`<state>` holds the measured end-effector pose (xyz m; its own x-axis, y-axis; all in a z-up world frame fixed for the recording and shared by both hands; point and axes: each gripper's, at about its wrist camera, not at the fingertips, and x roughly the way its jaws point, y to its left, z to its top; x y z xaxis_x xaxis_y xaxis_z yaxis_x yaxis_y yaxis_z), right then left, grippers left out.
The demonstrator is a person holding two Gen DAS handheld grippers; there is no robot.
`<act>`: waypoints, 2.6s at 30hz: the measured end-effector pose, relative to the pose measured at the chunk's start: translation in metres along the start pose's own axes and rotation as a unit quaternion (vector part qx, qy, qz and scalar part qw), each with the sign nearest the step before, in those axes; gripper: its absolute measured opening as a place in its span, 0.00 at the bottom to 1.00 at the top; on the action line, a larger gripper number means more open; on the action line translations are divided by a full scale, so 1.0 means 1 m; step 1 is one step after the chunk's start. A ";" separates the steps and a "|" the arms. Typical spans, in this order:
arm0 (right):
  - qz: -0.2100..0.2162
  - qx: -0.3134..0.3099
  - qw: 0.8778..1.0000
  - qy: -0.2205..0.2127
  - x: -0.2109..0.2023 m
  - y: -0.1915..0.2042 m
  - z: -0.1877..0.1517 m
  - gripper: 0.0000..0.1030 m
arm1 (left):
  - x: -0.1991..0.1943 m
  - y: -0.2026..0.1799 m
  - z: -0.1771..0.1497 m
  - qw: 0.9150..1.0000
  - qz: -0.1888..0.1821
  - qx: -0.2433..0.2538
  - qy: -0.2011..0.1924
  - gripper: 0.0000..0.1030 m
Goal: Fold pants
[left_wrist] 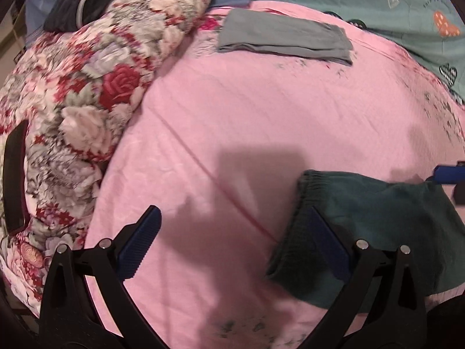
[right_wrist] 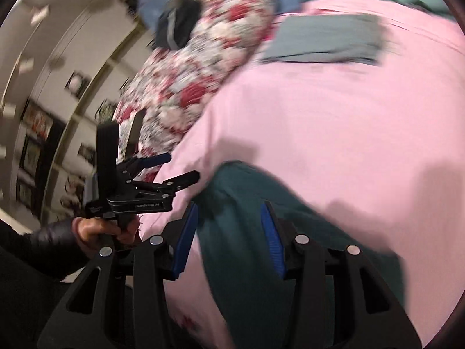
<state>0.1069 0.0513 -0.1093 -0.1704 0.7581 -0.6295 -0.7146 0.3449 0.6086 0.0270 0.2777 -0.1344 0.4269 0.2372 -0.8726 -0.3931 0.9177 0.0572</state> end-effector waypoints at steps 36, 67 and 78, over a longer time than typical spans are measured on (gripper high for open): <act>-0.270 0.280 0.914 -0.114 -0.075 -0.023 -0.138 0.52 | 0.063 -0.058 0.003 0.981 -0.070 0.180 -0.013 0.98; -0.441 0.485 0.696 -0.292 -0.333 -0.071 -0.411 0.52 | -0.086 -0.255 -0.045 0.953 -0.141 0.262 -0.059 0.98; -0.415 0.480 0.712 -0.300 -0.355 -0.113 -0.459 0.42 | -0.122 -0.358 -0.056 0.938 -0.205 0.275 -0.044 0.98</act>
<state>-0.0636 -0.5110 -0.1759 0.5676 0.0726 -0.8201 0.4418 0.8137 0.3778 0.0700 -0.0980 -0.0757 0.5250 -0.1679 -0.8344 0.2877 0.9576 -0.0117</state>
